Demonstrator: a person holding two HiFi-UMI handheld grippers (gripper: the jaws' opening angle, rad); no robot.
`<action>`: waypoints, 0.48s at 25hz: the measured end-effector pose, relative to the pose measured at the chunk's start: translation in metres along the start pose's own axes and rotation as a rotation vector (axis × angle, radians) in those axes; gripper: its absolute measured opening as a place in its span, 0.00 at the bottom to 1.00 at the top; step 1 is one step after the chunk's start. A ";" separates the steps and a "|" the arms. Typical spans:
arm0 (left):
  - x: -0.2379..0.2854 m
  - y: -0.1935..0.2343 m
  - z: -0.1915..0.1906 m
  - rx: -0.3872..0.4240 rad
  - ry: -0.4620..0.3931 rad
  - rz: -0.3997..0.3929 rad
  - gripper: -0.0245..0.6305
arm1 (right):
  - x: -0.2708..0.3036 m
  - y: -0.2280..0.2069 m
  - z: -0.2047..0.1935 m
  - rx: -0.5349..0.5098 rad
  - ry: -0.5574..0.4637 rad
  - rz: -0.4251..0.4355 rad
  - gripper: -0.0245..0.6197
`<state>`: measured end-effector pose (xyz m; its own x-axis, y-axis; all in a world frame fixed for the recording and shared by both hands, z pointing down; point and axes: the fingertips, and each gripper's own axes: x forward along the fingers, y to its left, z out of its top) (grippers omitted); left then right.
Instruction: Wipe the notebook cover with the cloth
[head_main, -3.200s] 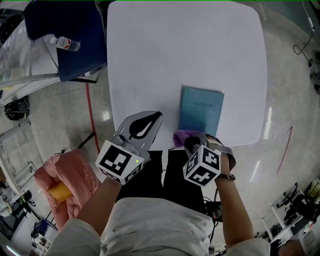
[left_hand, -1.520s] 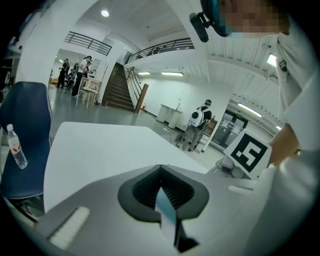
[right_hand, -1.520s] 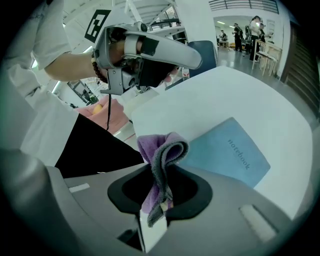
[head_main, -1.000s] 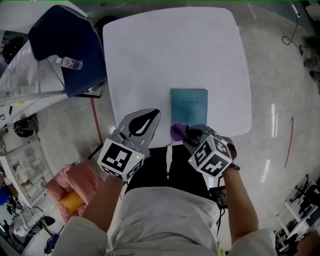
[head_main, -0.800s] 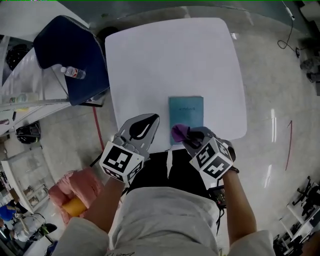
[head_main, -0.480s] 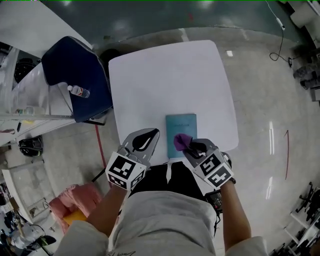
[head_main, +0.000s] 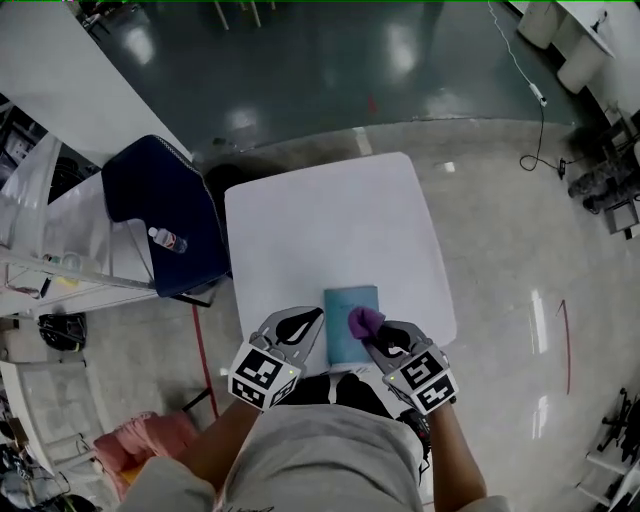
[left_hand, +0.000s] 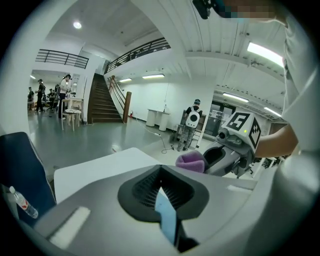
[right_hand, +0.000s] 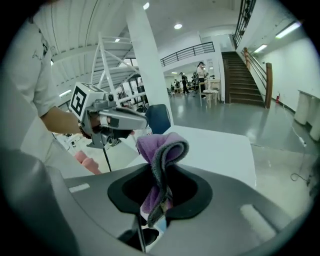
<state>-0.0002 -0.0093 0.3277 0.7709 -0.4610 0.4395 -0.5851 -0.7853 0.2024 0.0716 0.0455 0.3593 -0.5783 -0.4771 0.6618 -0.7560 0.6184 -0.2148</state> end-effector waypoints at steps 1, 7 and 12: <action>0.000 -0.002 0.003 0.009 -0.001 -0.001 0.04 | -0.005 -0.002 0.005 0.004 -0.024 -0.008 0.20; 0.006 -0.007 0.021 -0.006 -0.028 -0.011 0.04 | -0.030 -0.021 0.030 0.051 -0.132 -0.038 0.20; 0.008 -0.006 0.031 -0.004 -0.028 0.011 0.04 | -0.035 -0.029 0.039 0.094 -0.179 -0.050 0.20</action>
<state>0.0177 -0.0210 0.3025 0.7714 -0.4808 0.4169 -0.5942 -0.7787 0.2014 0.1016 0.0200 0.3148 -0.5779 -0.6144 0.5372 -0.8059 0.5336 -0.2566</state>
